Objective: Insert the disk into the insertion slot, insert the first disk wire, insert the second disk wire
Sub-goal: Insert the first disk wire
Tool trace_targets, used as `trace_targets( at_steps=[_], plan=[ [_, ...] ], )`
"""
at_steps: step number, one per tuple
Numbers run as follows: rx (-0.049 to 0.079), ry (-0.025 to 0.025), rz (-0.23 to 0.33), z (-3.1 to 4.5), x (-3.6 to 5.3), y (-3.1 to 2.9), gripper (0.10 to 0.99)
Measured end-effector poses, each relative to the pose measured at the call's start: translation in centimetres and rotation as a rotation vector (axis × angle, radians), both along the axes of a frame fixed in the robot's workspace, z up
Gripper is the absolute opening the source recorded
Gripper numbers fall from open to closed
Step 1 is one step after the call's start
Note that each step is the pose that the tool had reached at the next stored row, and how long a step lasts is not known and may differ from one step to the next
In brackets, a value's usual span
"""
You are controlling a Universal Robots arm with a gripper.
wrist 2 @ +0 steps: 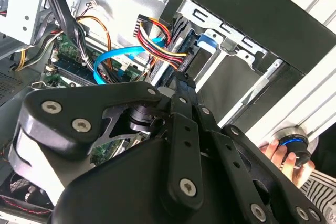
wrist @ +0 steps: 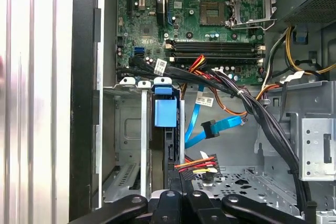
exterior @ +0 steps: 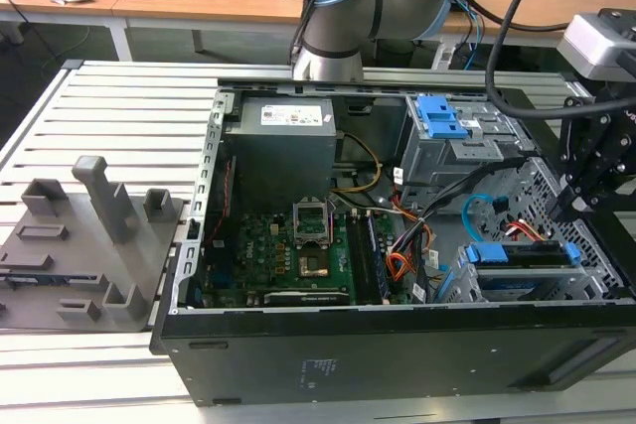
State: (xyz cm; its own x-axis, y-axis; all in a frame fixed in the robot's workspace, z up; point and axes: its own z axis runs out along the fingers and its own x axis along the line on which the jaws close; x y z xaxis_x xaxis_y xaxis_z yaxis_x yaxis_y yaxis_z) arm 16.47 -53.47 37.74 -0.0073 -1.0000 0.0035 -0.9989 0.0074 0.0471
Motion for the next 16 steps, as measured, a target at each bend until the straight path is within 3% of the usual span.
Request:
trace_targets(
  at_steps=[9,13,16],
  plan=[
    [0.000,0.0000,0.000,0.01,-0.42,0.00,0.106],
    [0.000,0.0000,0.000,0.01,-1.57,0.00,0.106],
    [0.000,0.0000,0.000,0.02,-1.66,0.00,0.106]
  ],
)
